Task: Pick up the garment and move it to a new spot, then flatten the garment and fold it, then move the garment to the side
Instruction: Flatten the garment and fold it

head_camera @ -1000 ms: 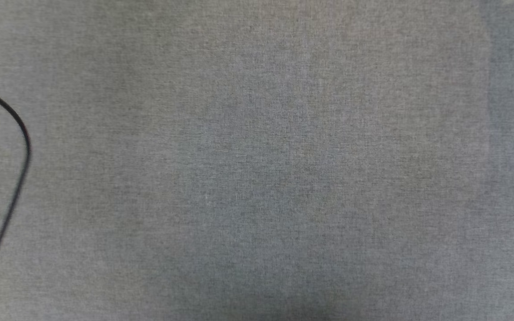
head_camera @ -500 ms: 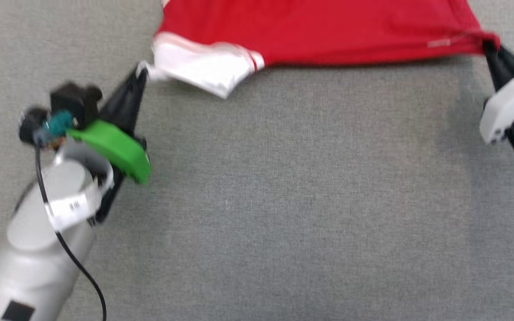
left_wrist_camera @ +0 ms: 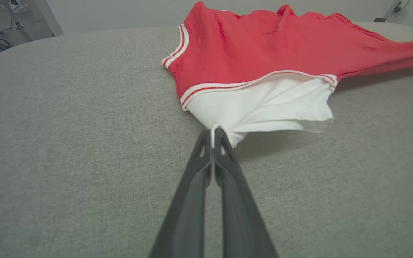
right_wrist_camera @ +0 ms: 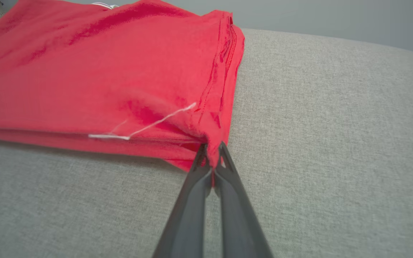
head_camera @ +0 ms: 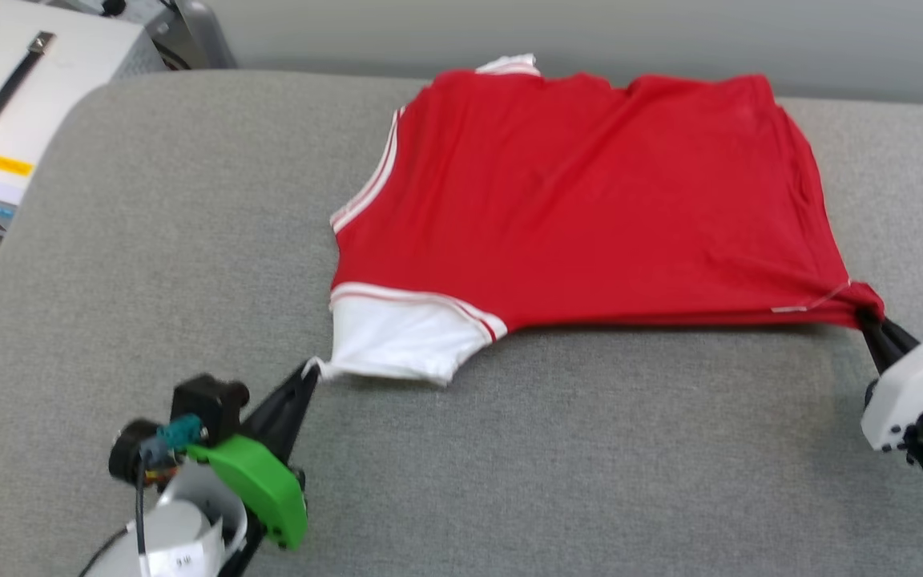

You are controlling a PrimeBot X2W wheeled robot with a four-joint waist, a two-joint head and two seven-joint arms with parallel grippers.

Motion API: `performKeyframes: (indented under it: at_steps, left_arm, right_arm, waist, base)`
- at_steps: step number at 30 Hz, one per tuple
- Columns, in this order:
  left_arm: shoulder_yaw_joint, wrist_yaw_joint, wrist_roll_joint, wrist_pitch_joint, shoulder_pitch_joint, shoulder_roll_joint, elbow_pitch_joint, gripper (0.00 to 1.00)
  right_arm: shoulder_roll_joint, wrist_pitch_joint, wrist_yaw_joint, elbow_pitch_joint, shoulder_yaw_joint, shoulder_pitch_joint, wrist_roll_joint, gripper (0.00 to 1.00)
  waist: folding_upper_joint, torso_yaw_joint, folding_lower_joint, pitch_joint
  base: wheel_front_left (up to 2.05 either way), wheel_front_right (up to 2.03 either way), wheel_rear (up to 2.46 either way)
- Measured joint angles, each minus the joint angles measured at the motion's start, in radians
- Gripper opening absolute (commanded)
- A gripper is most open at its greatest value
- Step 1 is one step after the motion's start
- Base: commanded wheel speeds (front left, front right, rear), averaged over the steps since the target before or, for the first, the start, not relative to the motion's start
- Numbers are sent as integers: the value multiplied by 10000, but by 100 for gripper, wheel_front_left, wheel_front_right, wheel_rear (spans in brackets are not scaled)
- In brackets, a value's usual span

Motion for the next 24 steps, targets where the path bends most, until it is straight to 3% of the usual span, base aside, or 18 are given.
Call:
performKeyframes:
  at_steps: [9,13,24]
  left_arm:
    - [-610,136,-111,660,1692,518,-953,0]
    - [-677,339,-155,690,2197,681,-1413,0]
    - [-1195,339,-249,1304,3038,1093,-2278,0]
  right_arm:
    - [-249,585,0,-1202,-462,2146,790,0]
    - [-428,1127,0,-1927,-767,3035,907,0]
    - [-639,3016,-2,-4036,-1808,5287,974,0]
  waist:
    - [0,119,0,-1187]
    - [0,141,0,-1643]
    - [0,153,0,-2297]
  base:
    - [0,0,0]
    - [0,0,0]
    - [0,0,0]
